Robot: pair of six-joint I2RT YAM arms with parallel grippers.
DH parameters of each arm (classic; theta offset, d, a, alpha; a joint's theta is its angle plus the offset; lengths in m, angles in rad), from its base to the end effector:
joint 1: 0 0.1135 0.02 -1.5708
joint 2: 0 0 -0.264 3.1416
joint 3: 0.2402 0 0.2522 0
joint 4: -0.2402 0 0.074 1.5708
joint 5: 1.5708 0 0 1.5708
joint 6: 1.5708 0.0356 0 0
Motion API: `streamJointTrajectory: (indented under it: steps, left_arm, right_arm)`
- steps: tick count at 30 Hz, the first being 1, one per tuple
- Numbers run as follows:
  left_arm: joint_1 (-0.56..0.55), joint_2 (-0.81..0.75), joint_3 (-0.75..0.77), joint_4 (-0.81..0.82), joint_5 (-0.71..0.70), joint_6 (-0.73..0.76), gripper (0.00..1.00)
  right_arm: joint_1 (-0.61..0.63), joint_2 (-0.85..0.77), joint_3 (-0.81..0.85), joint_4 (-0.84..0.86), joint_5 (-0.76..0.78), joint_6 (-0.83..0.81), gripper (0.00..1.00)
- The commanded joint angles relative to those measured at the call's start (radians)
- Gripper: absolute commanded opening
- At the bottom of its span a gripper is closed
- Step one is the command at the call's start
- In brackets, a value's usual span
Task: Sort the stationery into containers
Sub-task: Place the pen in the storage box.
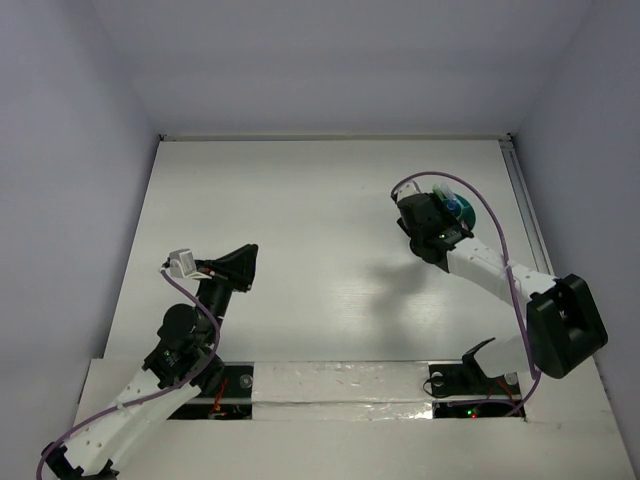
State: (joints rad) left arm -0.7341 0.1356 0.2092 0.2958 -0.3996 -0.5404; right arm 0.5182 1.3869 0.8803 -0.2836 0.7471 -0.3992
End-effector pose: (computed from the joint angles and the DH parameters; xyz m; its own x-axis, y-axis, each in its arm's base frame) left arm 0.0820 -0.0553 0.2656 0.0509 -0.6843 -0.7274 0.4361 0.6705 -0.6002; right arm 0.2600 0.1204 0.2355 -0.5889 -0.6640 -0.4607 -0.1920 0.6687 -0.7183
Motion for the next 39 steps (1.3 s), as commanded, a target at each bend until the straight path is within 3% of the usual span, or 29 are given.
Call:
streamJointTrajectory:
  steps: [1,6,9,10,11,12,21,25,33,39]
  left_arm:
    - [-0.007,0.005,-0.002,0.042,0.002,0.002,0.18]
    - [-0.007,0.013,-0.002,0.045,0.007,0.002,0.18]
    - [-0.007,0.013,-0.004,0.048,0.007,0.002,0.18]
    - [-0.007,0.016,-0.004,0.049,0.008,0.002,0.18]
    - [-0.007,0.018,-0.004,0.051,0.008,0.002,0.18]
    - [-0.007,0.019,-0.004,0.052,0.010,0.002,0.18]
    - [-0.007,0.032,-0.004,0.054,0.007,0.007,0.18]
    - [-0.007,0.033,-0.002,0.052,0.005,0.005,0.18]
    - [-0.007,0.051,-0.005,0.065,0.011,0.007,0.18]
    - [-0.007,0.056,-0.005,0.066,0.010,0.008,0.18]
  right_arm:
    - [-0.004,-0.019,0.049,-0.034,0.011,0.062,0.69]
    - [-0.004,-0.054,0.086,-0.097,-0.006,0.146,0.69]
    - [-0.004,-0.106,0.106,-0.103,-0.026,0.209,0.55]
    - [-0.004,-0.118,0.105,-0.095,-0.032,0.221,0.45]
    - [-0.004,-0.136,0.103,-0.077,-0.047,0.232,0.15]
    - [-0.004,-0.138,0.102,-0.071,-0.054,0.244,0.01]
    - [-0.014,-0.014,0.158,-0.043,-0.039,0.326,0.00]
    - [-0.072,0.034,0.148,-0.045,-0.028,0.358,0.00]
    - [-0.113,0.017,0.086,-0.064,0.058,0.398,0.00]
    - [-0.113,0.014,0.086,-0.117,0.009,0.476,0.00]
